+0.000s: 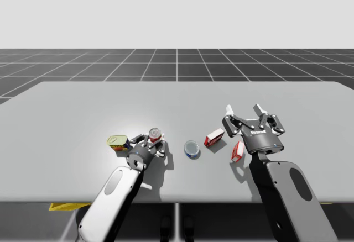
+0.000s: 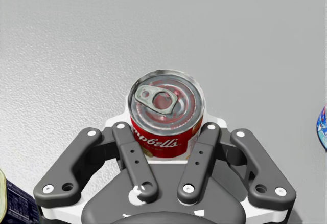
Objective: Grasp the soup can and hold it up.
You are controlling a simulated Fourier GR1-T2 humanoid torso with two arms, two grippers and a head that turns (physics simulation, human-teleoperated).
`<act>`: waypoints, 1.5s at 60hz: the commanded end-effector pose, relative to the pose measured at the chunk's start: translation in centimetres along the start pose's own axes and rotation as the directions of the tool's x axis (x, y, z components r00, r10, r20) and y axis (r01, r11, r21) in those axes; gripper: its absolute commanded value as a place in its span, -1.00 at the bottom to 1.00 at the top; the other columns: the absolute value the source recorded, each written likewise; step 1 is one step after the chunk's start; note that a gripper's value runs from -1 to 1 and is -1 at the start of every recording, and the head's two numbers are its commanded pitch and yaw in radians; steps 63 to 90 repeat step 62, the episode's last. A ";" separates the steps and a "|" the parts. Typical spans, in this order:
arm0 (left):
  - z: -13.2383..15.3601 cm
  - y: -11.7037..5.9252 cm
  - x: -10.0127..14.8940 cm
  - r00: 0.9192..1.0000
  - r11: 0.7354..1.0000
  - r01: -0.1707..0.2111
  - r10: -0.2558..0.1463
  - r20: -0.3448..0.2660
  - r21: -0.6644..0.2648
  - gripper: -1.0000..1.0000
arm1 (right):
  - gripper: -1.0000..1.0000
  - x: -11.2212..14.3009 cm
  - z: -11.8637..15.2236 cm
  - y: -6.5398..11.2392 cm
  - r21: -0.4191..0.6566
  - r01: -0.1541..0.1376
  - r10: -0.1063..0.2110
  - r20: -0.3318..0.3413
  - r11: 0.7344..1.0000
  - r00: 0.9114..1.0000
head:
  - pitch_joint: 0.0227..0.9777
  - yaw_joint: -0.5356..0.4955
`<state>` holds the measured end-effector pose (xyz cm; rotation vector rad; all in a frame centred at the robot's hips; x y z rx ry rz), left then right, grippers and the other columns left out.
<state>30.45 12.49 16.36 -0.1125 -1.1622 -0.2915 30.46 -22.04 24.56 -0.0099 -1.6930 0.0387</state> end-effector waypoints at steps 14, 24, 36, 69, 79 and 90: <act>2.9 -0.5 1.6 0.997 0.996 0.077 -0.075 0.029 -0.048 1.00 | -1.00 0.0 -0.1 0.0 0.001 -0.001 0.001 0.001 1.000 1.000 | -0.11 0.42; 4.9 -0.8 4.0 0.990 0.991 0.119 -0.114 0.082 -0.057 1.00 | -1.00 0.0 0.0 -0.1 0.008 -0.001 0.001 -0.003 1.000 1.000 | -0.10 0.42; 6.2 0.0 7.5 0.978 0.989 0.141 -0.133 0.158 -0.036 1.00 | -1.00 0.1 0.0 -0.1 0.012 -0.002 0.002 -0.008 1.000 1.000 | -0.10 0.42; 8.8 1.3 14.5 0.941 0.994 0.111 -0.103 0.322 -0.007 1.00 | -1.00 0.1 0.0 -0.3 0.037 -0.013 0.014 -0.011 0.999 1.000 | -0.10 0.40; 8.8 1.3 14.5 0.941 0.994 0.111 -0.103 0.322 -0.007 1.00 | -1.00 0.1 0.0 -0.3 0.037 -0.013 0.014 -0.011 0.999 1.000 | -0.10 0.40; 8.8 1.3 14.5 0.941 0.994 0.111 -0.103 0.322 -0.007 1.00 | -1.00 0.1 0.0 -0.3 0.037 -0.013 0.014 -0.011 0.999 1.000 | -0.10 0.40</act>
